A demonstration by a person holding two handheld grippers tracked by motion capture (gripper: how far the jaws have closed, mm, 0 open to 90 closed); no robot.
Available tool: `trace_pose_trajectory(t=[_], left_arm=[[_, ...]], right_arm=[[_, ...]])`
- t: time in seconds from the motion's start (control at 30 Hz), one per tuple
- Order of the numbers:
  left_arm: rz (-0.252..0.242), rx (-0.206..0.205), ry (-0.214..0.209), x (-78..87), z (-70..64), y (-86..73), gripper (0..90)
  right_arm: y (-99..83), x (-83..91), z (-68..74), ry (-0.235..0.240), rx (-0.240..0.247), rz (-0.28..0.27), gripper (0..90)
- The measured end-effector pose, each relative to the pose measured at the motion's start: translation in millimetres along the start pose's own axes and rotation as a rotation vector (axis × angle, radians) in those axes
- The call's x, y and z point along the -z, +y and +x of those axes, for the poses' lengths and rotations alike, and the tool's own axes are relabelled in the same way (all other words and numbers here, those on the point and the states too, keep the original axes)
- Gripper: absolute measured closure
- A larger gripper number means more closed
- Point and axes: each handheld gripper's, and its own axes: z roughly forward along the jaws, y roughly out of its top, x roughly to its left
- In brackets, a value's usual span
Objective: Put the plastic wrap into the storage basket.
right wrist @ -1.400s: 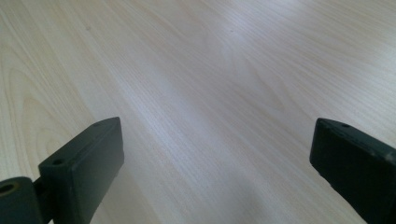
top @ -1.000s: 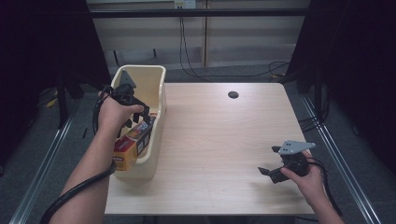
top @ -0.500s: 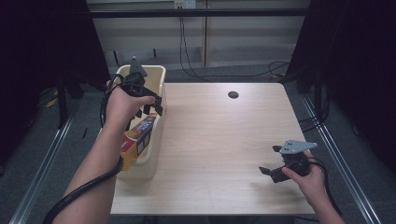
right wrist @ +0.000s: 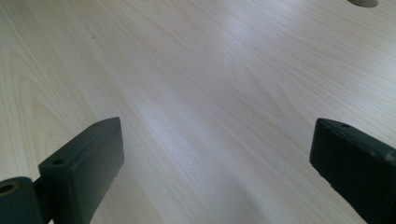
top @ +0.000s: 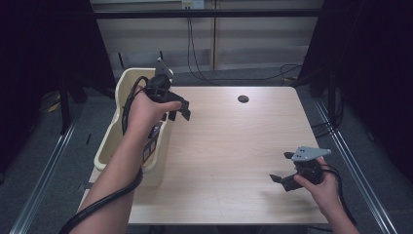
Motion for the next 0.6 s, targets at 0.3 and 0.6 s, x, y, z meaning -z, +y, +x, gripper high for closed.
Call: trace_pose_trajectory(t=[0.3, 0.6], left_arm=[[-0.006, -0.053, -0.040, -19.5, -22.5, -6.2, 20.5], [-0.018, -0.110, -0.074, -40.4, -42.0, -13.6, 18.3]], right_arm=[[0.4, 0.8, 0.6, 0.002, -0.001, -0.001, 2.8], [0.7, 1.0, 0.9, 0.002, 0.002, -0.004, 2.8]])
